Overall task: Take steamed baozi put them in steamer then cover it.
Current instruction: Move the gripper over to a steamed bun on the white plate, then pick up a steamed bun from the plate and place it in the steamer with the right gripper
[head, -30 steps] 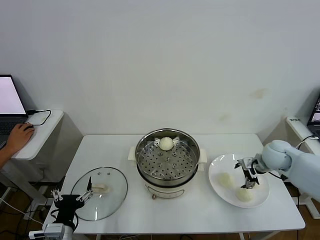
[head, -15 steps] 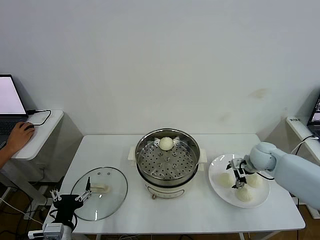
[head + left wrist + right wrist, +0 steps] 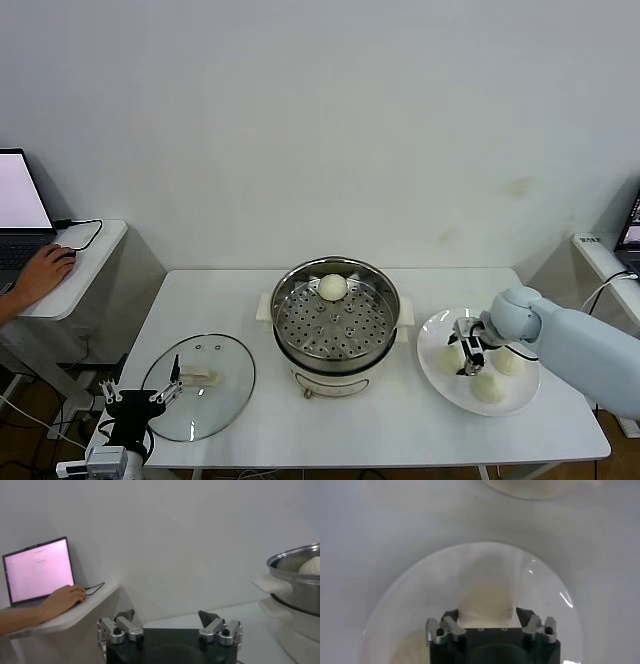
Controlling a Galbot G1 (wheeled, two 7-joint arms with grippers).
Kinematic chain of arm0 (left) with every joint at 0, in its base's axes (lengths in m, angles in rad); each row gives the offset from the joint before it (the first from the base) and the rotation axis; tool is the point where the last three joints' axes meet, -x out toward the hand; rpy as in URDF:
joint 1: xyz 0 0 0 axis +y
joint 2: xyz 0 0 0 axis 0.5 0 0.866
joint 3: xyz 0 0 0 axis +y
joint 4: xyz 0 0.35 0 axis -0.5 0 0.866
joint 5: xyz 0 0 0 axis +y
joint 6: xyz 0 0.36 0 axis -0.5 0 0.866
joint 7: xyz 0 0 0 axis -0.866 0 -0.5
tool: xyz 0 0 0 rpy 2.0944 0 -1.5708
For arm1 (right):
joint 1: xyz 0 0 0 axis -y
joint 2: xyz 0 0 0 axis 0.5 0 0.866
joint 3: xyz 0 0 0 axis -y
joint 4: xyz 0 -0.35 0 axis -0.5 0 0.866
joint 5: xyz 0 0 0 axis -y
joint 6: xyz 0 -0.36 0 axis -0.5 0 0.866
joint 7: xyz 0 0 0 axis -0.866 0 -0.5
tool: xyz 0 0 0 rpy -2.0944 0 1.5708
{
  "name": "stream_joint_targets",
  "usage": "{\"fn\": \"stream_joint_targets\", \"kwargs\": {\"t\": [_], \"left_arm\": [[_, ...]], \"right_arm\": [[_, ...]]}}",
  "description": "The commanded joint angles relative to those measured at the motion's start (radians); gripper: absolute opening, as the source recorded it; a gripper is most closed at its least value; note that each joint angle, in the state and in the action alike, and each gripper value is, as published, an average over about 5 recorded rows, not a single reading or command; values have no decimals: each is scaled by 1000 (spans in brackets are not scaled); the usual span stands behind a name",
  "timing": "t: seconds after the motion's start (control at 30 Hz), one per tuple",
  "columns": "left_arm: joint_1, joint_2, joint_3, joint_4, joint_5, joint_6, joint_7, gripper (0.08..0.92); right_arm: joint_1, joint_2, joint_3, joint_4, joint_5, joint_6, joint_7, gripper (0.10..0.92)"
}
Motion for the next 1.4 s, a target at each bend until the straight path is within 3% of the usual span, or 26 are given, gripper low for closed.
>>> {"fn": "stream_joint_targets", "kwargs": {"t": [0.03, 0.37, 0.77, 0.93, 1.1, 1.4], "left_arm": [[1, 0, 0, -1, 0, 0, -1, 823], [-1, 2, -1, -3, -2, 0, -2, 823], [-14, 15, 9, -1, -5, 0, -3, 823], [-23, 20, 15, 1, -6, 1, -3, 823], [-32, 19, 19, 1, -6, 2, -3, 823], [-44, 21, 13, 5, -5, 2, -3, 823]], "right_arm": [[0, 11, 0, -6, 1, -5, -10, 643], [117, -55, -56, 57, 64, -17, -30, 572], [662, -168, -306, 247, 328, -100, -56, 578], [911, -55, -465, 309, 503, -173, -16, 585], [937, 126, -491, 323, 656, -277, 65, 592], [770, 390, -470, 216, 720, -382, 171, 594]]}}
